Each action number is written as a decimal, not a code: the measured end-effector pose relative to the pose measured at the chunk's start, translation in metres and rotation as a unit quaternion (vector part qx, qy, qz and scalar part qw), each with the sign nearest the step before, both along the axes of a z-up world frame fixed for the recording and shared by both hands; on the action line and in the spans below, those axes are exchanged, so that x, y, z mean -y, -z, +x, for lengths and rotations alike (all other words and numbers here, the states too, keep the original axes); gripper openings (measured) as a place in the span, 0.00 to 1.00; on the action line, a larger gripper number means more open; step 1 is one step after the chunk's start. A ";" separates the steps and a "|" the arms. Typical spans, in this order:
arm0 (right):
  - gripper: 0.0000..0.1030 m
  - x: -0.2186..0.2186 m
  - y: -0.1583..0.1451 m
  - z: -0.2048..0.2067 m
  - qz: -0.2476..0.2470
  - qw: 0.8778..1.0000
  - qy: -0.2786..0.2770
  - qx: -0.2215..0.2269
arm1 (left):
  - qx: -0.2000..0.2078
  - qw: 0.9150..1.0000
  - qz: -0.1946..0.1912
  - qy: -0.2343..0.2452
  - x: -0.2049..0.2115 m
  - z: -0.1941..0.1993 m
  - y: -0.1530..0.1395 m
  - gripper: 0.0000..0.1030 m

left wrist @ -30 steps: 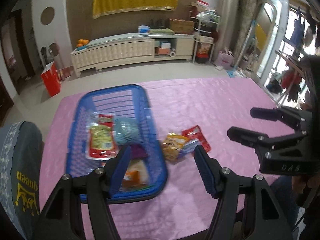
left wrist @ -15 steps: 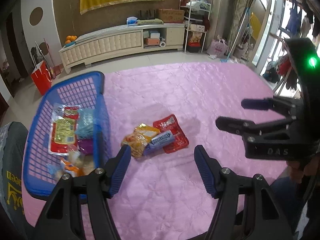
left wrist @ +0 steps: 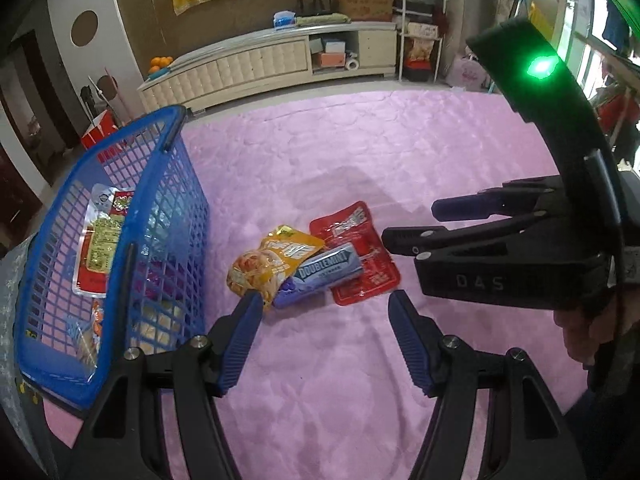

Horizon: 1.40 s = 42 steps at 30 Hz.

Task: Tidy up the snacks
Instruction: 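Grasp the red packet with the right tool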

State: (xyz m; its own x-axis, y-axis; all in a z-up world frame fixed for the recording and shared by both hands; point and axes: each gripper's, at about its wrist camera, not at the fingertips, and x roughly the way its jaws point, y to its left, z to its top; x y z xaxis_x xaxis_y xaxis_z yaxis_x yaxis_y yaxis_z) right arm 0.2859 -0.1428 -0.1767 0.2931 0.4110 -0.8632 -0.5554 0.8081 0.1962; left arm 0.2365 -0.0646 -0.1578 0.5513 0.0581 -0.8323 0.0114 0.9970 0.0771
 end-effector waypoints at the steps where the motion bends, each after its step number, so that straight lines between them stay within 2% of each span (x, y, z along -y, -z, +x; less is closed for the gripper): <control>1: 0.57 -0.002 0.004 0.003 0.003 1.000 0.002 -0.002 | -0.002 1.000 0.002 0.001 0.000 0.003 0.002 0.61; 3: 0.53 -0.004 0.009 0.009 0.006 1.000 0.004 -0.008 | -0.007 1.000 0.012 0.000 -0.003 0.009 0.006 0.61; 8: 0.53 -0.013 0.023 0.023 -0.007 1.000 -0.002 -0.020 | -0.027 1.000 0.011 0.007 -0.010 0.020 0.019 0.61; 12: 0.49 -0.013 0.038 0.034 0.000 0.998 0.006 -0.055 | -0.031 0.999 0.012 0.015 -0.011 0.021 0.022 0.61; 14: 0.46 -0.014 0.036 0.035 -0.002 0.999 0.004 -0.048 | -0.032 0.999 0.011 0.019 -0.011 0.022 0.022 0.61; 16: 0.38 -0.016 0.037 0.035 0.011 0.998 -0.004 -0.055 | -0.034 0.999 0.011 0.017 -0.012 0.022 0.022 0.61; 17: 0.26 -0.019 0.038 0.034 0.008 0.998 -0.009 -0.056 | -0.035 0.999 0.010 0.015 -0.013 0.022 0.023 0.61; 18: 0.21 -0.021 0.038 0.033 0.005 0.999 -0.014 -0.051 | -0.036 0.999 0.009 0.013 -0.013 0.022 0.022 0.61; 22: 0.05 -0.020 0.034 0.030 0.001 0.999 -0.020 -0.035 | -0.037 0.999 0.014 0.011 -0.013 0.023 0.021 0.61; 32: 0.03 0.019 0.017 0.026 0.000 1.000 0.009 -0.006 | -0.040 0.999 0.016 0.010 -0.008 0.039 0.015 0.61; 34: 0.03 0.029 0.016 0.025 0.004 1.000 0.015 -0.005 | -0.044 0.999 0.026 0.013 -0.004 0.048 0.017 0.62; 37: 0.03 0.033 0.013 0.026 0.009 1.000 0.023 -0.001 | -0.055 0.997 0.045 0.011 0.002 0.063 0.019 0.74; 42: 0.03 0.035 0.011 0.027 0.013 1.000 0.026 0.003 | -0.087 0.993 0.081 0.008 0.001 0.091 0.029 0.74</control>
State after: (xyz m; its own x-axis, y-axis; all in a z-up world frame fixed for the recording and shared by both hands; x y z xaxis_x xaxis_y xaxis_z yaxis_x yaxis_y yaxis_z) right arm 0.3129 -0.1781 -0.1876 0.3200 0.4181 -0.8502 -0.5150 0.8300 0.2143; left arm 0.3273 -0.0661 -0.1871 0.4024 0.1916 -0.8952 0.0544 0.9711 0.2323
